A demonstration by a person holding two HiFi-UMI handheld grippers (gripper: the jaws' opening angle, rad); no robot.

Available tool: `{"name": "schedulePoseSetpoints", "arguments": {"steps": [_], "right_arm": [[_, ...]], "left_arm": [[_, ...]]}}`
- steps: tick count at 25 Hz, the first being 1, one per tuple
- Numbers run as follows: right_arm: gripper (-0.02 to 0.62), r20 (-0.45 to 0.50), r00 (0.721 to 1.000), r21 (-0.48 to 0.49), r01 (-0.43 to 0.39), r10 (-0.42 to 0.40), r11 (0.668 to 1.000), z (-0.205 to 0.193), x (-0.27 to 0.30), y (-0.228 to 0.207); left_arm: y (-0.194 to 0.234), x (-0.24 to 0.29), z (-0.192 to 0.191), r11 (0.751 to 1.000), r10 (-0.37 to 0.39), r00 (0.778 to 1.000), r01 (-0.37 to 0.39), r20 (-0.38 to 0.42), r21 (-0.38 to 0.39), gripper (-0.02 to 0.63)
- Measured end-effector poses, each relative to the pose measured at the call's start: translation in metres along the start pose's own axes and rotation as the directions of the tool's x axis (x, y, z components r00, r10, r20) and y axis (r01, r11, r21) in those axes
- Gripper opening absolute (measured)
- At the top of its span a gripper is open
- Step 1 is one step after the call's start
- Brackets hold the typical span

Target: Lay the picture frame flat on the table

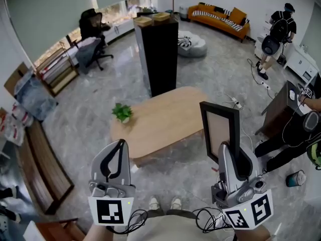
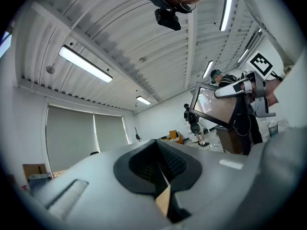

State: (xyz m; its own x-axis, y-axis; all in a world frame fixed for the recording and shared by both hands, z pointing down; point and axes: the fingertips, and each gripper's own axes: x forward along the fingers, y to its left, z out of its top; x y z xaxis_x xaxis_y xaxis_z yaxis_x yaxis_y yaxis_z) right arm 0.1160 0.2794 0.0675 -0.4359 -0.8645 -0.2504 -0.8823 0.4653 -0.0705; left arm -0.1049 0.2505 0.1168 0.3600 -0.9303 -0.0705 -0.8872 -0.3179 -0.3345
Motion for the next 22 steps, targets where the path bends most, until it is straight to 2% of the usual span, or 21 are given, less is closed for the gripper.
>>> {"name": "schedulePoseSetpoints", "arguments": {"steps": [13,22], "right_arm": [[0.058,-0.012,0.999,0.039,-0.044,0.044,0.998,-0.006,-0.016,-0.022],[0.058,-0.003,0.998,0.037,-0.066,0.067,0.997,-0.005,-0.014,-0.024]], "left_arm": [[-0.030,-0.003,0.005,0.999,0.037,0.999,-0.037,-0.015,0.002,0.020],[-0.034,-0.003,0.004,0.999,0.047,0.999,-0.047,-0.026,0.001,0.020]]}}
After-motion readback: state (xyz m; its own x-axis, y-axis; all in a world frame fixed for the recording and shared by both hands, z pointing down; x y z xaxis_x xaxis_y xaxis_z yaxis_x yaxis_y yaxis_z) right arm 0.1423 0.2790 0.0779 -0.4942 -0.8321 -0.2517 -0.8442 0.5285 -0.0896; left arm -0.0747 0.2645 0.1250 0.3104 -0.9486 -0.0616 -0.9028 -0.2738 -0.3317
